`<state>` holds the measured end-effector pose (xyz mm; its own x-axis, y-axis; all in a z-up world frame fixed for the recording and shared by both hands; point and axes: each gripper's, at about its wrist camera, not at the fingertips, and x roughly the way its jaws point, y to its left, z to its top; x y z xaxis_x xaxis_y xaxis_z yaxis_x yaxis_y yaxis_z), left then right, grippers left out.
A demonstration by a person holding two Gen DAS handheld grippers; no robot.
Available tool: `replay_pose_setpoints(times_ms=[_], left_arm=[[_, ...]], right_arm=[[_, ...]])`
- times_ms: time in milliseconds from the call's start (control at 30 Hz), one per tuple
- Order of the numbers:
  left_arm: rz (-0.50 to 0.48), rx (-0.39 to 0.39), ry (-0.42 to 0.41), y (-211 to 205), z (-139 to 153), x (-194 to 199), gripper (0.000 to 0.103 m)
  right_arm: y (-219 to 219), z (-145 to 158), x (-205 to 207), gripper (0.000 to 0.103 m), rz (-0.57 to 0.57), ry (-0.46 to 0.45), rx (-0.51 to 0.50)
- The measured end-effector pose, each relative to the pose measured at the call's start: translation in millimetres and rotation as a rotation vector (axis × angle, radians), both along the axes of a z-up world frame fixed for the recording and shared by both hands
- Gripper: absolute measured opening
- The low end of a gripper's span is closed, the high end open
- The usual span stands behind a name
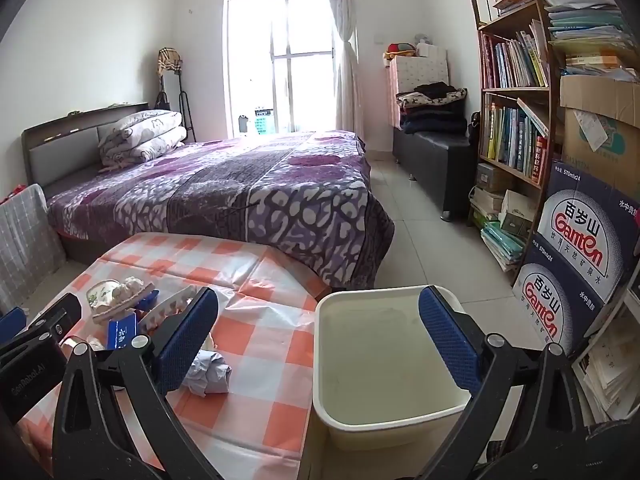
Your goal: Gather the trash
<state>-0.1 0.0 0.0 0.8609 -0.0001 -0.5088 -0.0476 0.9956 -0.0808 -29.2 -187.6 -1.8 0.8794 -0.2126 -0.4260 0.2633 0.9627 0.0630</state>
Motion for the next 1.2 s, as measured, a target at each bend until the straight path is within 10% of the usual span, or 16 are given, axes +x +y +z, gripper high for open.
replay_pose_setpoints(times_ms=[1200], left_arm=[[0.000,0.002,0.002,-0.3,8.0,-3.4,0.095]], right_arm=[[2.5,-3.6,-0.7,0.096,-0.001,-0.002,-0.002]])
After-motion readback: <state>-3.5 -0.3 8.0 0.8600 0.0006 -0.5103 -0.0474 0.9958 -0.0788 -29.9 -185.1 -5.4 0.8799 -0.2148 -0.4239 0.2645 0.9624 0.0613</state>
